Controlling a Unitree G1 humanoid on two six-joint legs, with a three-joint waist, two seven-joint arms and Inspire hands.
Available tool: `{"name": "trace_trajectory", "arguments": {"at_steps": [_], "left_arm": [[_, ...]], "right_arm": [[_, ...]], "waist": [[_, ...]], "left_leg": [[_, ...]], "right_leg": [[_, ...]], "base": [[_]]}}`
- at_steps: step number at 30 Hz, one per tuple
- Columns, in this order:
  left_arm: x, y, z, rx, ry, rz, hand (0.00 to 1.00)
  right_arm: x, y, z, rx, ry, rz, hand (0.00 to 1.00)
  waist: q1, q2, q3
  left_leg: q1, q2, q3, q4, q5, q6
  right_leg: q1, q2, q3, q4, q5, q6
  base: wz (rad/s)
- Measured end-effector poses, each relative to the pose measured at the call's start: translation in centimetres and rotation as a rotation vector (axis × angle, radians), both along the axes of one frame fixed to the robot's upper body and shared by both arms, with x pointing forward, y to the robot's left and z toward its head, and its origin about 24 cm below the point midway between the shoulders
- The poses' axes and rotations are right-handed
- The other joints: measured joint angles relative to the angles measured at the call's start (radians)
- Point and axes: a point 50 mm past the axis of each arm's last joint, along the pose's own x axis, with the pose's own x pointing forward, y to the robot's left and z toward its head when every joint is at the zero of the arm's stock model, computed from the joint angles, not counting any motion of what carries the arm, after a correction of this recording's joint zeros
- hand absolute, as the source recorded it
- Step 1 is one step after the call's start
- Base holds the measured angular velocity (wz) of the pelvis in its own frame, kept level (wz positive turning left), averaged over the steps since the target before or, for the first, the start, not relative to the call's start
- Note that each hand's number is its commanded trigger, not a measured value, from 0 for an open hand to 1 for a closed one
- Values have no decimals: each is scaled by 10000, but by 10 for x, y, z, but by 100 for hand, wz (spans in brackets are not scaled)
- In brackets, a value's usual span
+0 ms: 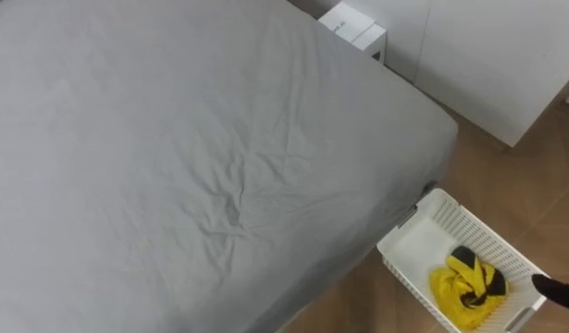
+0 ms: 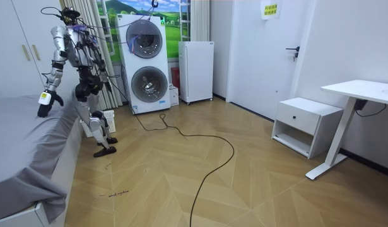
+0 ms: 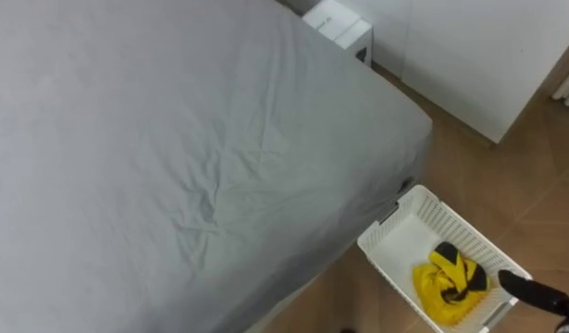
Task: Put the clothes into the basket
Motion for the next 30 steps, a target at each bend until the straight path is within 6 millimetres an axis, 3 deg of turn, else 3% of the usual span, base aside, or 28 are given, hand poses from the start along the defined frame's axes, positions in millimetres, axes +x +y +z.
{"name": "trace_trajectory", "arguments": {"at_steps": [4,6,12,17,21,23,24,30], "left_arm": [[4,-1,1,-62,-242,-173,0],[2,-1,1,72,-196,-490,0],[16,-4,6,324,-704,-1333,0],[24,-15,6,286,-1108,-1465,0],[29,-18,7,242,-1477,-1357,0],[30,-20,7,236,-1563,-1377,0],[30,-21,7,229,-1586,-1379,0],[33,-25,7,248,-1748,-1580,0]], "right_arm": [[-19,19,-22,950,721,49,0],[-33,34,-35,1548,1093,47,0],[-40,66,-53,2718,1353,290,0],[-34,92,-63,3442,1677,1002,0],[-35,109,-69,3966,2184,2108,0],[-38,113,-72,4128,2431,2327,0],[-40,114,-73,4193,2636,2420,0],[-49,122,-78,4192,3406,3059,0]], "waist": [[118,-268,-31],[327,-538,-179],[873,-1096,-270],[1418,-1405,-226],[1538,-1678,-216],[1610,-1784,-178],[1699,-1831,-197],[2051,-1869,-190]], "left_leg": [[313,21,-134,-24,-1,-2],[429,51,-343,-25,0,-3],[773,79,-1202,-83,-1,-5],[1033,-44,-1669,-127,-1,-5],[1072,-159,-2146,-189,-1,-4],[1173,-205,-2407,-193,-1,-4],[1202,-210,-2445,-197,-1,-4],[1209,-317,-3030,-207,-2,-4]], "right_leg": [[537,-61,-481,-376,12,-34],[894,-132,-920,-607,5,-102],[2128,-243,-1935,-1758,254,-138],[2781,-394,-2518,-2118,227,-72],[3217,-496,-3126,-2441,164,-37],[3409,-517,-3220,-2450,155,-21],[3465,-536,-3300,-2440,153,-18],[3739,-584,-3707,-2590,138,6]], "base": [[32],[48],[51],[41],[49],[32],[21],[14]]}}
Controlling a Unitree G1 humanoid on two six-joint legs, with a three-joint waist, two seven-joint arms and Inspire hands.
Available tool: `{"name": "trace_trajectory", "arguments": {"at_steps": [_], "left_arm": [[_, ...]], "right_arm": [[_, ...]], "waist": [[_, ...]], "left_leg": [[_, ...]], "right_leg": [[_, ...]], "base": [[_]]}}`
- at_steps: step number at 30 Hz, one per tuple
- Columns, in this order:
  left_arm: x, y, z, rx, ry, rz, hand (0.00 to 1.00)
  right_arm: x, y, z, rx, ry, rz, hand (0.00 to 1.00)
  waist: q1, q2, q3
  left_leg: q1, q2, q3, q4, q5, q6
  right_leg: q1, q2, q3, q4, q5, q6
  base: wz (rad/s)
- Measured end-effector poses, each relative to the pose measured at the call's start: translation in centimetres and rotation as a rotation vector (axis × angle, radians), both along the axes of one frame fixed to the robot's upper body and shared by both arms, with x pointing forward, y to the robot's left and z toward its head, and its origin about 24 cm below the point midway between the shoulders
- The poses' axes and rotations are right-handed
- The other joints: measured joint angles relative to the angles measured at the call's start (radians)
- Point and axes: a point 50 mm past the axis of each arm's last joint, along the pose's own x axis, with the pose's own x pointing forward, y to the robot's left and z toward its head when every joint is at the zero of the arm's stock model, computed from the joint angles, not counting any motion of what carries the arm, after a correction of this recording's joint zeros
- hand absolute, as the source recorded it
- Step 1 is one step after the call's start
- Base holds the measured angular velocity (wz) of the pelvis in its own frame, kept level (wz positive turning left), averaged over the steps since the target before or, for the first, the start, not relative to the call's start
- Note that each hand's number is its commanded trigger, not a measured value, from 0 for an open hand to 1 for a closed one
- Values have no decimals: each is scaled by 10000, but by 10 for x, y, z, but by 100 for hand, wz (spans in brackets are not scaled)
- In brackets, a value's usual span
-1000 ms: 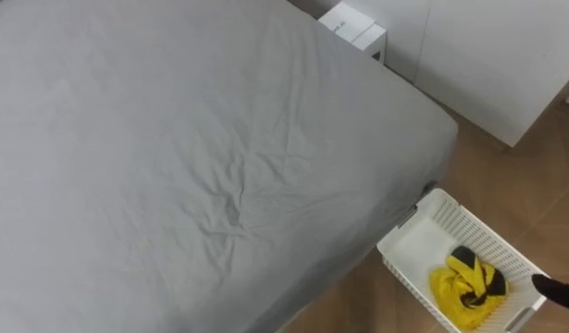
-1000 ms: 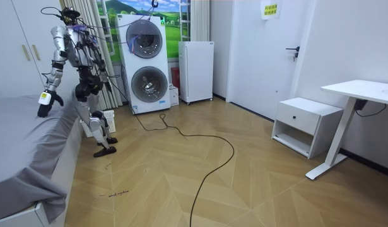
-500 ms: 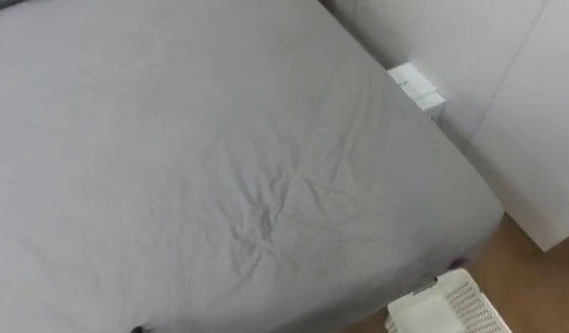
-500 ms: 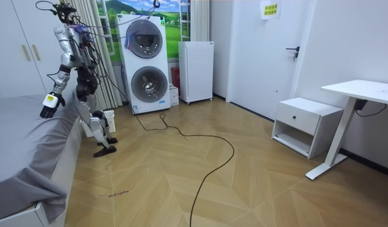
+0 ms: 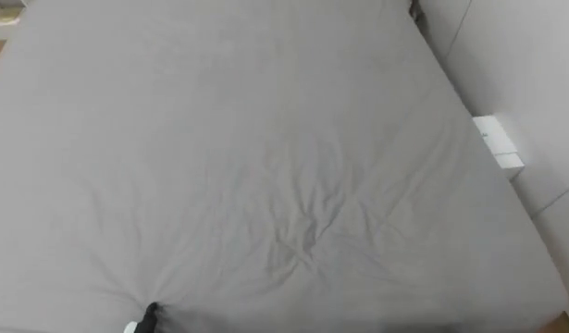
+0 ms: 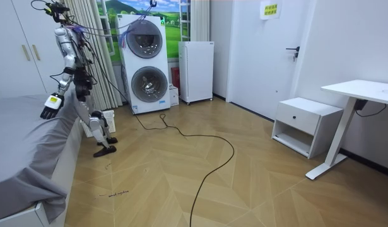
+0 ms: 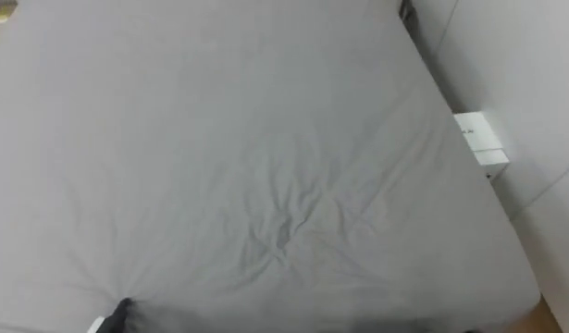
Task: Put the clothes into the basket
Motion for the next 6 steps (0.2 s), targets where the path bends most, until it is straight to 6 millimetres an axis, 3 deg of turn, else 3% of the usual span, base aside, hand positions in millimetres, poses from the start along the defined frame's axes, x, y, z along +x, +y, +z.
{"name": "trace_trajectory", "arguments": {"at_steps": [6], "left_arm": [[0,-4,-1,-203,-35,239,0]], "right_arm": [[-4,6,-3,-96,337,548,0]], "waist": [[237,14,12]], "left_leg": [[69,-16,-185,-14,0,0]], "right_leg": [[108,3,-77,-18,-10,11]], "base": [[5]]}}
